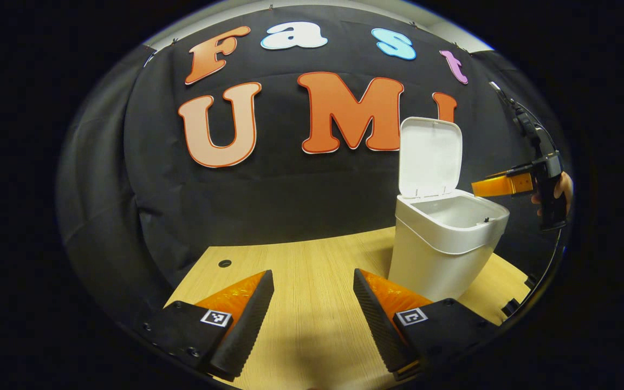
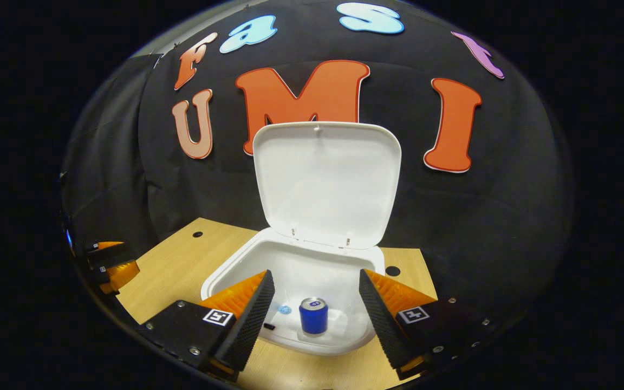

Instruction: Press the lid of the desktop garbage bin to open it, pick up the crumpled paper on the desktop and throw it into the bin, then pick up the pop can on the desktop and drop it into the bin, and finally close the garbage bin lid.

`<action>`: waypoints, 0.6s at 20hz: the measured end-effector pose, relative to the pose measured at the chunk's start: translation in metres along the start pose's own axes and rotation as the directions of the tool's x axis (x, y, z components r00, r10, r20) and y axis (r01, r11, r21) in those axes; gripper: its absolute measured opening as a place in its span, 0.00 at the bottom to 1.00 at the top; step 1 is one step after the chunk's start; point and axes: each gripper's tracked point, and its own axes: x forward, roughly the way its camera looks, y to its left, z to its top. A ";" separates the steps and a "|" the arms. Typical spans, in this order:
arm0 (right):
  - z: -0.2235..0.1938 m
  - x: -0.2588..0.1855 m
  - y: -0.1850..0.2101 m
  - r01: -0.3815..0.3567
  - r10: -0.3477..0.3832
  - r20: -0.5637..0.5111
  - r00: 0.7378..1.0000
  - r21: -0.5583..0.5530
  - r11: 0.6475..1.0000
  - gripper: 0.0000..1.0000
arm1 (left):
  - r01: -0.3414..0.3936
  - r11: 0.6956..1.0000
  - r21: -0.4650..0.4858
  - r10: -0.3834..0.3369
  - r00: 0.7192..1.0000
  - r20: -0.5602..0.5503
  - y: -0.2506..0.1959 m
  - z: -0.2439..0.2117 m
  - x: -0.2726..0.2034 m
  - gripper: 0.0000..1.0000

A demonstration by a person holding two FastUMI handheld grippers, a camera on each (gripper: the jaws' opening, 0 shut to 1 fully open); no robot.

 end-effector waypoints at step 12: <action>0.099 0.011 0.004 0.029 -0.019 0.195 0.981 -0.049 0.998 0.97 | -0.022 0.999 -0.030 0.022 1.000 0.005 0.026 -0.003 -0.003 0.93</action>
